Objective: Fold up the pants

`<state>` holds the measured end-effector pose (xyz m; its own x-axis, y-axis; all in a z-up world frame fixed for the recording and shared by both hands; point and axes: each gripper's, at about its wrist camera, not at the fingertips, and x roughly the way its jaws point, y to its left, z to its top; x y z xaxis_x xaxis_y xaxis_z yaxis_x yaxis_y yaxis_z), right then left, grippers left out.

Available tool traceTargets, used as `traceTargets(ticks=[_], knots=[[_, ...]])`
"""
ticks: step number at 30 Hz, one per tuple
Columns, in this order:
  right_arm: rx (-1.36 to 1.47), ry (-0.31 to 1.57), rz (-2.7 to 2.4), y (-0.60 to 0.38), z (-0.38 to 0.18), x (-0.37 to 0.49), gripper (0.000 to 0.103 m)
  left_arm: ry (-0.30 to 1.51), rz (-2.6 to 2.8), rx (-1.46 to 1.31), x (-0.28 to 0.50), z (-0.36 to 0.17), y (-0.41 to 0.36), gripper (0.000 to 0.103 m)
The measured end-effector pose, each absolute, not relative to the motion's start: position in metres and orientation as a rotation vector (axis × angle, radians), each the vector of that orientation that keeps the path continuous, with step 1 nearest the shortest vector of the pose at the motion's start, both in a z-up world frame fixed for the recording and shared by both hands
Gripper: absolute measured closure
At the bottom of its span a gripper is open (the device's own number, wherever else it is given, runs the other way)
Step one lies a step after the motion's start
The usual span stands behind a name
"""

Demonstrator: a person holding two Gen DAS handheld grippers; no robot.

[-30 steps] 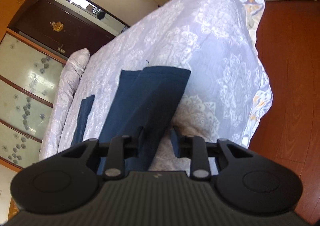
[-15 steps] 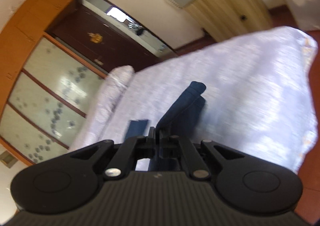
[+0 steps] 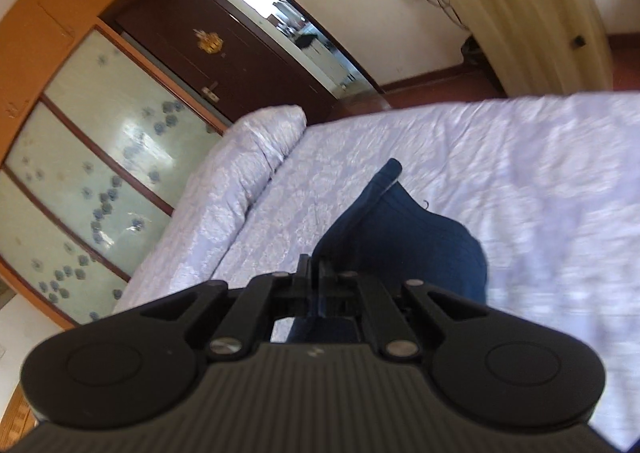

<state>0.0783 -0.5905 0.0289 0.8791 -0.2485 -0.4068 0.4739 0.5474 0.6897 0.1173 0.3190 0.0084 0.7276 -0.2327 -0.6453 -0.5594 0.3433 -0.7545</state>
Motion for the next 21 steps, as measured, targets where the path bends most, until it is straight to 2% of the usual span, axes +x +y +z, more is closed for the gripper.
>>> traceTargets(ticks=[7,10,11,12,13,14,17,21], knots=[[0.831,0.341,-0.453,-0.579,-0.002,0.198,0.098,0.824,0.323,-1.236,0.183,-0.033,0.319,0.096],[0.758,0.412,-0.456,-0.570,-0.025,0.243,0.095,0.854,0.351,-1.178,0.207,-0.047,0.313,0.086],[0.727,0.451,-0.442,-0.567,-0.035,0.257,0.088,0.861,0.346,-1.168,0.213,-0.051,0.310,0.079],[0.706,0.488,-0.433,-0.564,-0.045,0.266,0.068,0.862,0.336,-1.161,0.217,-0.054,0.308,0.076],[0.698,0.518,-0.429,-0.563,-0.054,0.271,0.056,0.857,0.328,-1.151,0.217,-0.054,0.306,0.069],[0.697,0.522,-0.443,-0.562,-0.060,0.270,0.049,0.851,0.315,-1.136,0.217,-0.051,0.303,0.061],[0.747,0.471,-0.426,-0.563,-0.063,0.246,0.049,0.853,0.269,-1.072,0.206,-0.037,0.297,0.050],[0.785,0.420,-0.432,-0.576,-0.052,0.201,0.048,0.823,0.231,-1.026,0.159,-0.017,0.308,0.048]])
